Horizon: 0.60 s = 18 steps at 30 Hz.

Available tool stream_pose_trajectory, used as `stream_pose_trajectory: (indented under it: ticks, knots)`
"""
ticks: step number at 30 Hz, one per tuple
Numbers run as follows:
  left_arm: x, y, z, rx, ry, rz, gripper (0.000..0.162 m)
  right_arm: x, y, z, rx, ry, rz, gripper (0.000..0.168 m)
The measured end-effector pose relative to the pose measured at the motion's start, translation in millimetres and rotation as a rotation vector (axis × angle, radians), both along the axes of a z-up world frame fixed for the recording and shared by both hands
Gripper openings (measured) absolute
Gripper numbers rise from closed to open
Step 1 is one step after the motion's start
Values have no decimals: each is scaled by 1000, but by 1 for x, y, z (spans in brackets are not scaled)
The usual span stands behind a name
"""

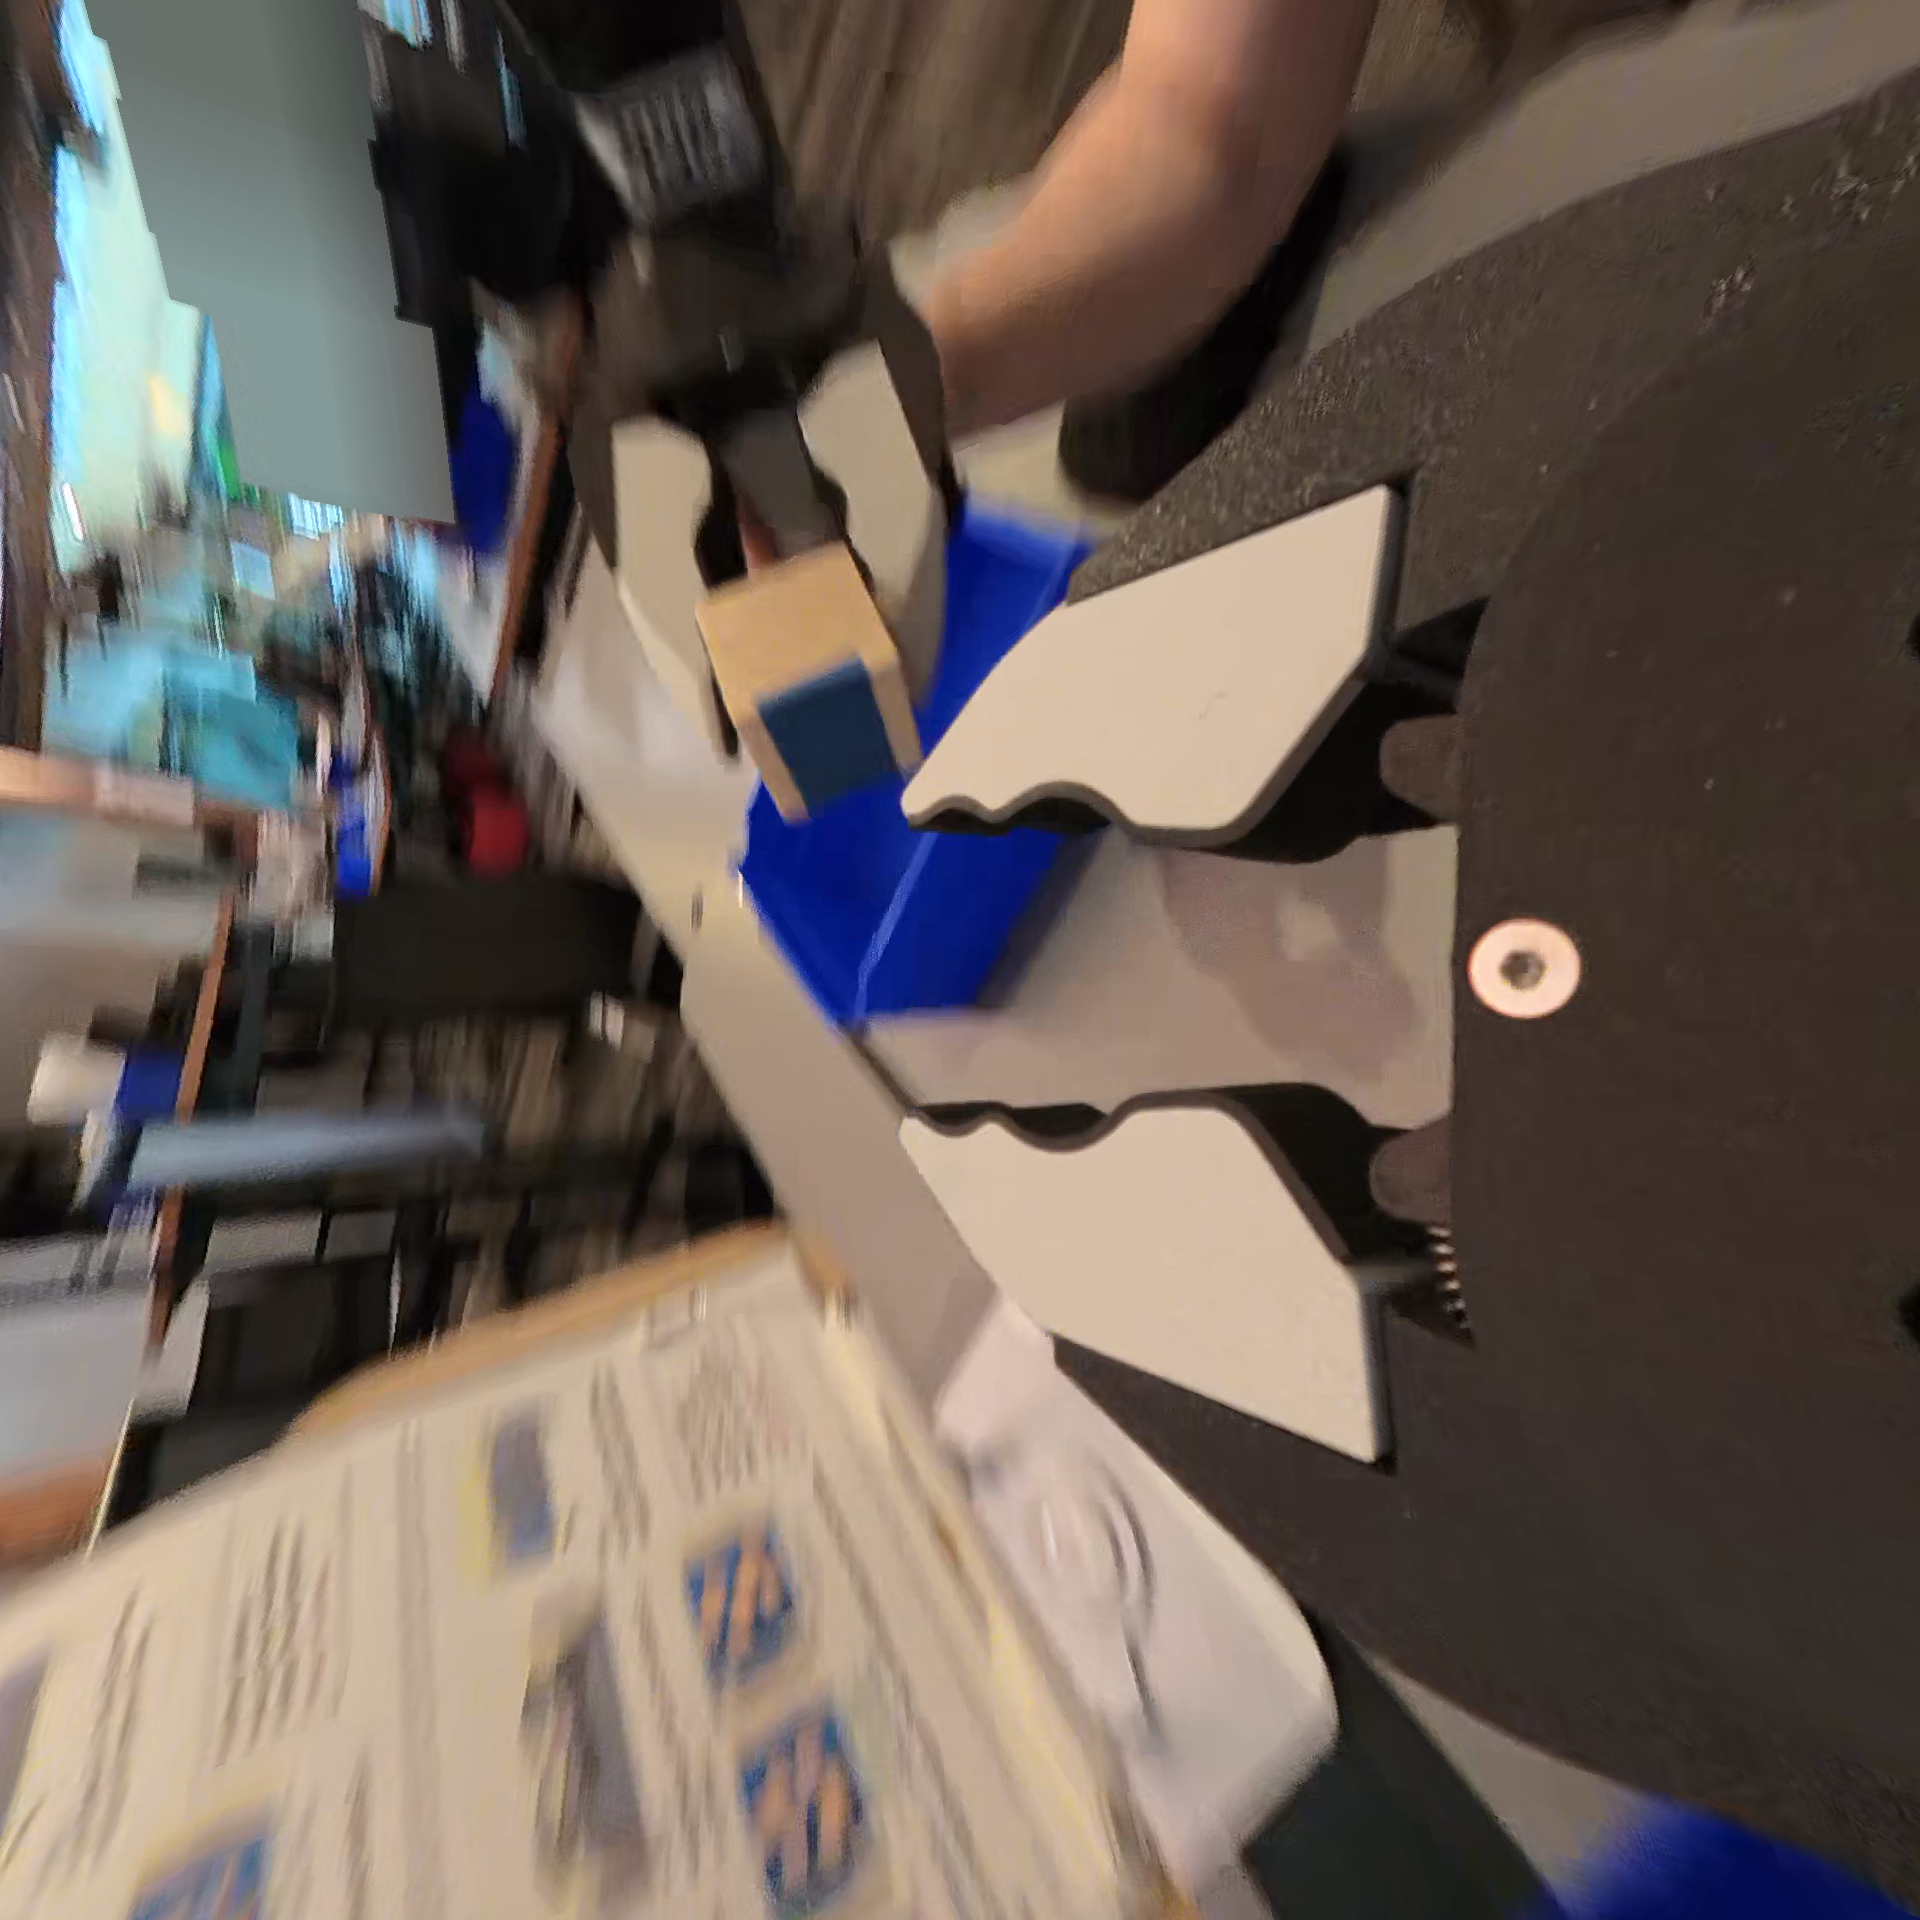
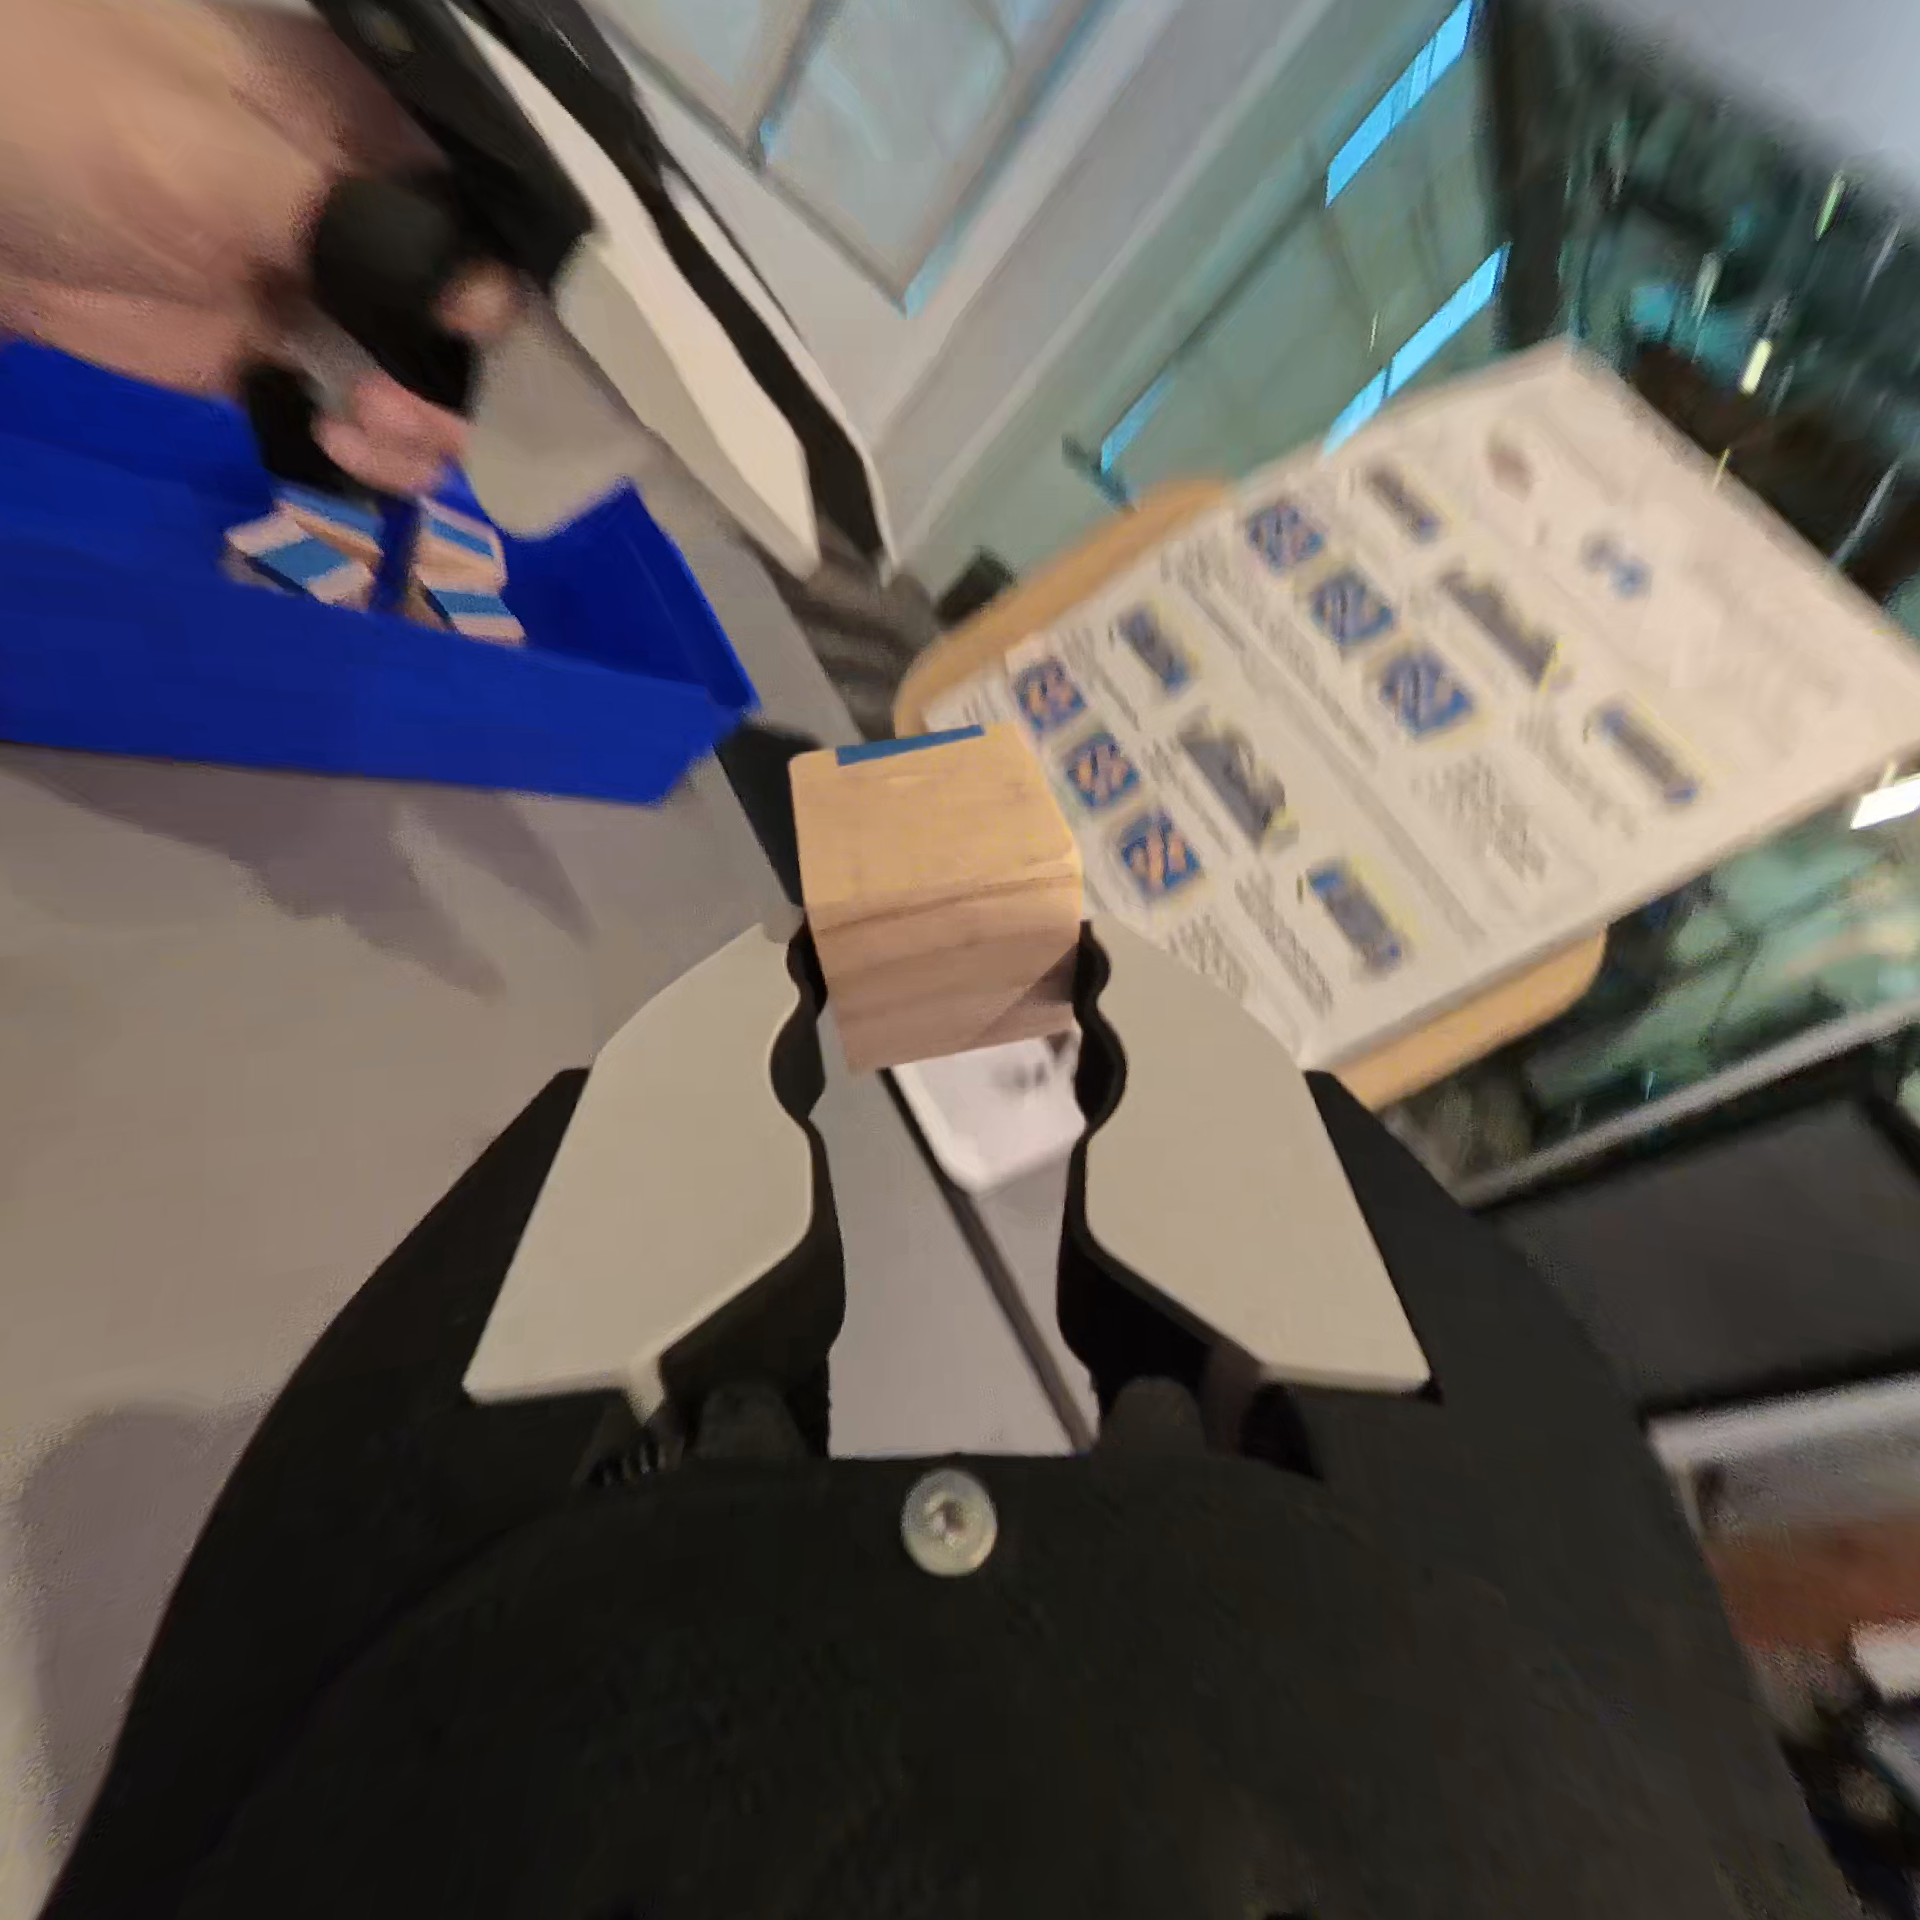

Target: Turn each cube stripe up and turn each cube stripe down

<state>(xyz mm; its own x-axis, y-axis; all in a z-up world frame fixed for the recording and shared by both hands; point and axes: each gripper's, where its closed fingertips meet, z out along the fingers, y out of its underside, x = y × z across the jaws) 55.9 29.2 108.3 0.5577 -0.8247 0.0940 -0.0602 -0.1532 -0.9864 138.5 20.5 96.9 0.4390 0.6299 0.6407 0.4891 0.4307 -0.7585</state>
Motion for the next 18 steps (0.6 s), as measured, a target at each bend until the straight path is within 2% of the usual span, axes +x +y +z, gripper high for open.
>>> stream_pose_trajectory:
  ticks: [1, 3, 6, 10, 15, 18]
  knots:
    - [-12, 11, -1, 38, 34, 116, 43, 15, 12, -4, -63, -23, -67, 47]
    - [-35, 28, -4, 76, 69, 314, 32, 51, 34, -14, -169, -66, -213, 47]
    - [-59, 44, -14, 63, 145, 483, 33, 117, 59, -33, -362, -81, -458, 47]
    - [-77, 56, -22, 51, 178, 582, 42, 178, 69, -72, -704, 4, -612, 47]
    - [-84, 64, -29, 77, 243, 644, 45, 214, 71, -115, -1002, 88, -719, 47]
    - [-82, 65, -32, 80, 271, 652, 45, 231, 72, -137, -1101, 85, -818, 47]
